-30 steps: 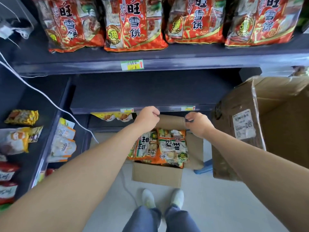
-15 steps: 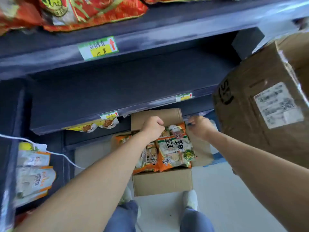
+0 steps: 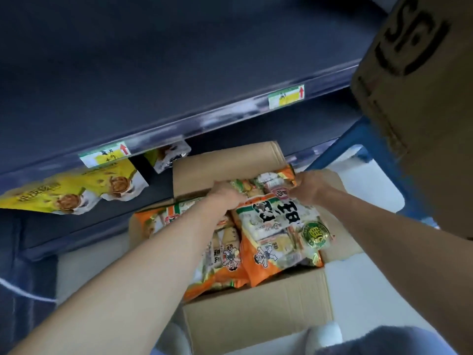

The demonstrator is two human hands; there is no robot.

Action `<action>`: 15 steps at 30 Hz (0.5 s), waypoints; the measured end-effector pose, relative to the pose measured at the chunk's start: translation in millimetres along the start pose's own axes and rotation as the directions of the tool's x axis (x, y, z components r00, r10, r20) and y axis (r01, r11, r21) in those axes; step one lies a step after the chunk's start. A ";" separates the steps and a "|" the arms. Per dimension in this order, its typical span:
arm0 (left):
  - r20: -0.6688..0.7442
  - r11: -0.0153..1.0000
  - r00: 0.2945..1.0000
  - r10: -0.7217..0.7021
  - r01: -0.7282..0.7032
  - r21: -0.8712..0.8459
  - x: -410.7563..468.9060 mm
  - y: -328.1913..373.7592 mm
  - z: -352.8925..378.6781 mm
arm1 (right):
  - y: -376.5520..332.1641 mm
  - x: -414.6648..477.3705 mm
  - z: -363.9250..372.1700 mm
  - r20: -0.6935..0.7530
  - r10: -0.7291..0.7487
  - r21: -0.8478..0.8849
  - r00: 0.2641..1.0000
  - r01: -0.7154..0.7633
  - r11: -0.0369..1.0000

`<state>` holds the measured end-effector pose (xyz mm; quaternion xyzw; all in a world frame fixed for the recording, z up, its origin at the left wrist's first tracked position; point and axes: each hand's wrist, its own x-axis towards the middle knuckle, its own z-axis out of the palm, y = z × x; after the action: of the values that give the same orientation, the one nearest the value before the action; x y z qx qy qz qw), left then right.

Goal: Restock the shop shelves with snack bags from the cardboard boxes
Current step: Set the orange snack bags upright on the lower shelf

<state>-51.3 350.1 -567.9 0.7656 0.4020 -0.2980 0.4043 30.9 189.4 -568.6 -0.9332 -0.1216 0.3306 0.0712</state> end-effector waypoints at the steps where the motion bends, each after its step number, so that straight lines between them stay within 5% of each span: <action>1: 0.043 1.000 0.999 -0.024 0.024 0.001 10.7 -0.2 4.6 | 6.3 11.5 7.6 0.001 -0.005 0.036 1.000 0.005 0.999; 8: 0.118 0.999 0.993 -0.011 0.017 -0.050 54.0 3.0 30.1 | 19.7 68.7 37.0 0.002 -0.137 0.269 0.991 0.131 0.954; 15: -0.135 0.951 0.962 0.239 -0.260 -0.167 27.1 9.9 30.0 | 29.1 72.0 32.6 0.020 -0.182 0.248 0.983 0.171 0.953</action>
<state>-33.2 331.0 -600.2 0.7855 0.3499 -0.1622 0.4840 69.6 182.9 -643.1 -0.8954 -0.1640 0.3551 0.2127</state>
